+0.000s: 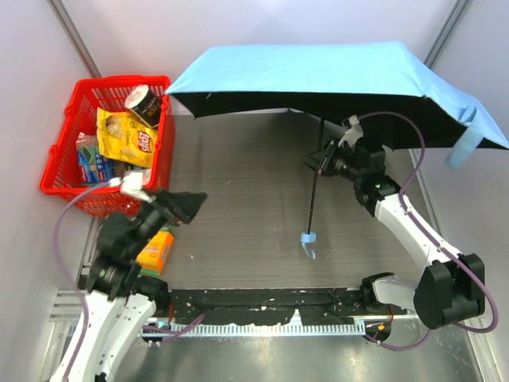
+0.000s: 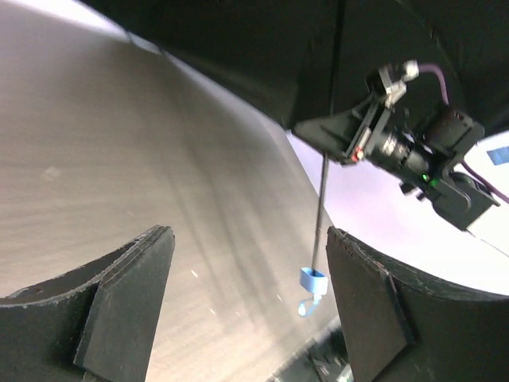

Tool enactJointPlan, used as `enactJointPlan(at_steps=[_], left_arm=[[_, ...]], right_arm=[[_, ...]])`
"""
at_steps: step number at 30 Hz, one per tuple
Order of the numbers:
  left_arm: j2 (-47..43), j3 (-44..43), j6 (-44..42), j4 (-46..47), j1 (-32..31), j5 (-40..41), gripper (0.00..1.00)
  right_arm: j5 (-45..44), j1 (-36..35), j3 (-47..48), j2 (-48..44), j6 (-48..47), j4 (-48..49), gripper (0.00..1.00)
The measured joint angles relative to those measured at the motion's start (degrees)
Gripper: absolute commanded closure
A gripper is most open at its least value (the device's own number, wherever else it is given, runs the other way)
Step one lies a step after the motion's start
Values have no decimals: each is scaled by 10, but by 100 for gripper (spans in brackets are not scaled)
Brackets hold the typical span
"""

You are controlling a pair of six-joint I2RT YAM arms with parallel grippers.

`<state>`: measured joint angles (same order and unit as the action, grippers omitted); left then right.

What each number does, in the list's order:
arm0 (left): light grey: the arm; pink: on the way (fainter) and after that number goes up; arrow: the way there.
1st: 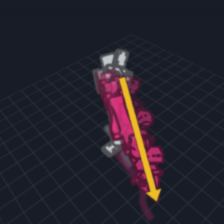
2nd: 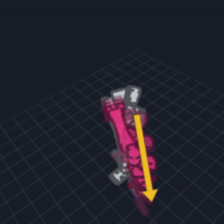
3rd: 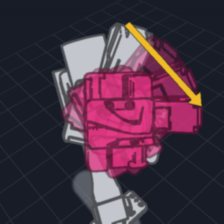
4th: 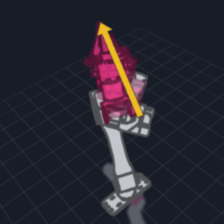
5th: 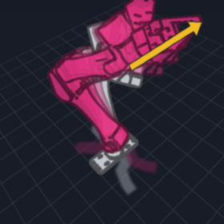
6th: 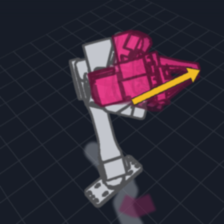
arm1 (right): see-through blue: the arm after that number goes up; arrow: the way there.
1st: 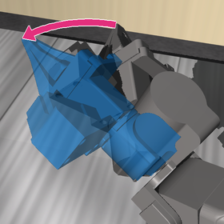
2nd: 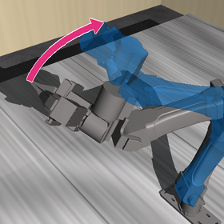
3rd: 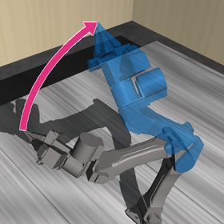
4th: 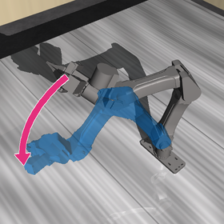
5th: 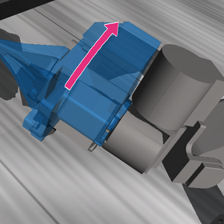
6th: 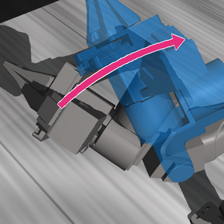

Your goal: Put away the umbrella

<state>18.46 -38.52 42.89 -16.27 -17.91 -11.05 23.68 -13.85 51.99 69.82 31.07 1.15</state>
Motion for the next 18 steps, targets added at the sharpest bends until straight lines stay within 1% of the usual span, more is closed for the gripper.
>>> enactJointPlan(at_steps=[4,5,7,10,12,15,18], left_arm=[[154,40,66,123,-10,-126,23],[191,44,78,146,-21,-140,22],[226,50,89,169,-51,-151,21],[225,51,92,201,-100,-152,21],[219,51,93,230,-115,-154,20],[223,51,101,269,-117,-154,17],[243,54,128,321,-118,-160,16]], right_arm=[[32,-11,-43,-19,38,56,99],[32,-12,-45,-24,43,57,99],[18,-12,-46,-44,47,42,99],[-21,-15,-23,-99,16,-27,99],[-45,-19,14,-134,-3,-66,99],[-82,-23,61,-172,-32,-70,99],[-82,-23,97,-171,-46,-52,99]])
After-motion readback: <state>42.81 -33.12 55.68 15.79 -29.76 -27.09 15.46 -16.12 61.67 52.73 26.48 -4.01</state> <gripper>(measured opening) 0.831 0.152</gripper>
